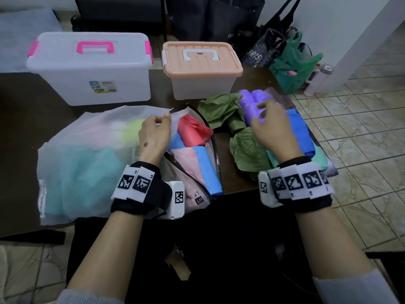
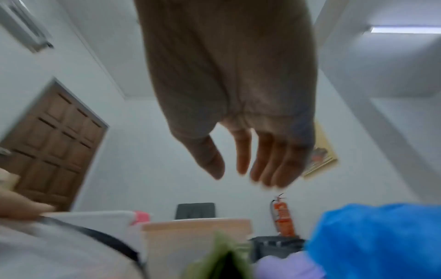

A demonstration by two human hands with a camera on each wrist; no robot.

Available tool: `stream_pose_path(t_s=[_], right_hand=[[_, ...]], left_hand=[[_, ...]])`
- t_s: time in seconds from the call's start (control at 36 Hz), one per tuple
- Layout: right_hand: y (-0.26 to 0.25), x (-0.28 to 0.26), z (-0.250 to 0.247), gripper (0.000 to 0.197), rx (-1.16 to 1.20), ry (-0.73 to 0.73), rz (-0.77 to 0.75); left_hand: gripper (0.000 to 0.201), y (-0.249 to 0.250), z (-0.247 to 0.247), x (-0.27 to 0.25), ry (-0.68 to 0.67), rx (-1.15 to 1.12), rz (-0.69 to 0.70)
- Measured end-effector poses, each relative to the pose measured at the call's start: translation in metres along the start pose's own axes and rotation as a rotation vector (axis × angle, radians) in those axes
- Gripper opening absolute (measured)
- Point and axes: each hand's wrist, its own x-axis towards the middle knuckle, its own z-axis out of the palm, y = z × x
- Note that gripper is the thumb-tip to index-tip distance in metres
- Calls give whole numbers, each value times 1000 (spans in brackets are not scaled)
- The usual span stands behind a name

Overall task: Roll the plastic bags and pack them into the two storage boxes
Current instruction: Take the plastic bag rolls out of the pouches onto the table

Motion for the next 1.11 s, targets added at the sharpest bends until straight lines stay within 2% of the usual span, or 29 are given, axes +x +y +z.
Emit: stream_pose_path(t_s=[0.08, 0.14, 0.17, 0.28, 0.42, 0.53, 0.67, 0.81, 0.92, 0.97, 1.03, 1.11], right_hand=[[-17, -17, 26, 20, 86, -410, 86], [-22, -27, 45, 21, 216, -676, 213], [-24, -30, 55, 23, 269, -744, 270], [-25, -36, 72, 28, 270, -817, 347], [-23, -36, 77, 27, 464, -865, 512], [-19, -37, 79, 31, 577, -847, 537], [-15, -40, 78, 18, 668, -775, 457], [-13, -33, 70, 18, 674, -626, 454], [-12, -24, 51, 20, 522, -371, 303], [-10, -20, 41, 23, 353, -210, 224], [-10, -19, 35, 34, 174, -72, 190], [-9, -20, 41, 41, -102, 43, 157]], left_hand=[[38, -3, 0, -2, 17, 4, 10], [37, -7, 0, -4, 30, -13, 15], [36, -9, 0, -5, 39, -23, 18], [31, -15, 0, -8, 54, -69, 43], [27, -18, 2, -11, 75, -80, 75], [32, -20, 4, -12, 80, -88, 72], [31, -23, 5, -10, 91, -117, 60], [31, -24, 6, -9, 91, -130, 28], [31, -26, 5, -7, 104, -129, 14], [31, -26, 6, -6, 102, -140, 9], [32, -26, 6, -5, 103, -149, 8], [29, -26, 6, -4, 108, -162, 9]])
